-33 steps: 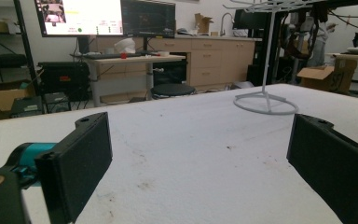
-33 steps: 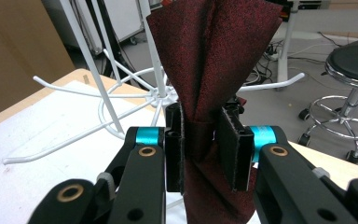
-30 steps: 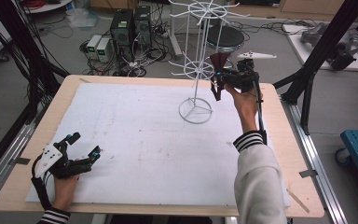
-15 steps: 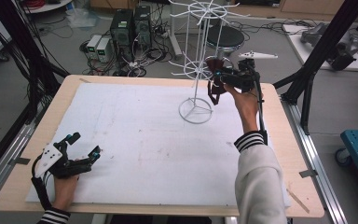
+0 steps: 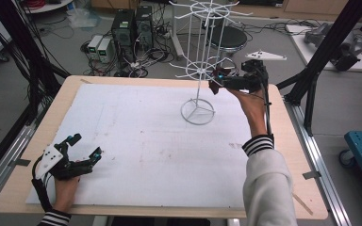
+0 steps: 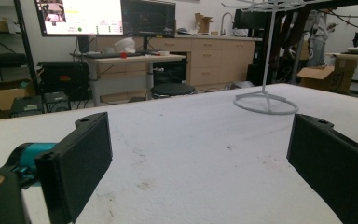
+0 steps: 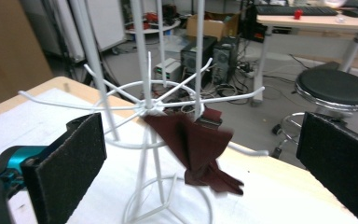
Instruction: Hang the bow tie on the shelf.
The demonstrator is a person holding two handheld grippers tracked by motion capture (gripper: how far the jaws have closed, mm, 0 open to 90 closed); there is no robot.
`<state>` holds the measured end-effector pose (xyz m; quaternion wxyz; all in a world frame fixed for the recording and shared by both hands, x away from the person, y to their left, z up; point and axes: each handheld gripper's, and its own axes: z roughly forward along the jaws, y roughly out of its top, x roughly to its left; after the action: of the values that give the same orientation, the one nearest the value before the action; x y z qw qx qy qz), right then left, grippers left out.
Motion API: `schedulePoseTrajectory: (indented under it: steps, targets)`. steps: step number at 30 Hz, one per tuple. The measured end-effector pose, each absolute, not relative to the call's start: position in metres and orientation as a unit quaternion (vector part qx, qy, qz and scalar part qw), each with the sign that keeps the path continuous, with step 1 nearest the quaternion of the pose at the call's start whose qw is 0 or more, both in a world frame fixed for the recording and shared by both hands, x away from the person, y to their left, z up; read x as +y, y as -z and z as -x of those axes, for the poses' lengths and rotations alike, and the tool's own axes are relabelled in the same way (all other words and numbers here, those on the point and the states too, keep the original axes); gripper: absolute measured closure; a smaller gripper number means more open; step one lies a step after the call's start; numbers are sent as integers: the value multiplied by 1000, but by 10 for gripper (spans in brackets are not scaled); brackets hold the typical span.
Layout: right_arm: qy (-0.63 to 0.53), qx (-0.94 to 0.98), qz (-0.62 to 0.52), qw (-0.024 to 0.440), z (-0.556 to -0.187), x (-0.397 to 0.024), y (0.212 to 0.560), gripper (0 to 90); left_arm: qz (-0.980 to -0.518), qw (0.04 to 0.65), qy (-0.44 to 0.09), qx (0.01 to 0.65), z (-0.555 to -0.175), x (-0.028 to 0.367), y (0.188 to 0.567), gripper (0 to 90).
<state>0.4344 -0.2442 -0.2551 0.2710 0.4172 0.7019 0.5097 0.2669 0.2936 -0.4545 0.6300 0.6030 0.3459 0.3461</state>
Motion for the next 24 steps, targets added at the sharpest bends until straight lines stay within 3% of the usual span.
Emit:
schedulePoseTrajectory:
  steps: [7,13,17,24]
  targets:
    - [-547,677,-406,280,-415,-256,249,6,-605,629,-348,343,-266,294,454,70]
    - [-580,664,-382,278,-380,-274,265,6,-604,628,-345,348,-267,294,454,70]
    - [-594,659,-355,294,-336,-286,298,6,-605,628,-347,345,-267,293,454,70]
    - [-605,649,-336,318,-296,-294,340,6,-605,628,-348,343,-266,293,454,70]
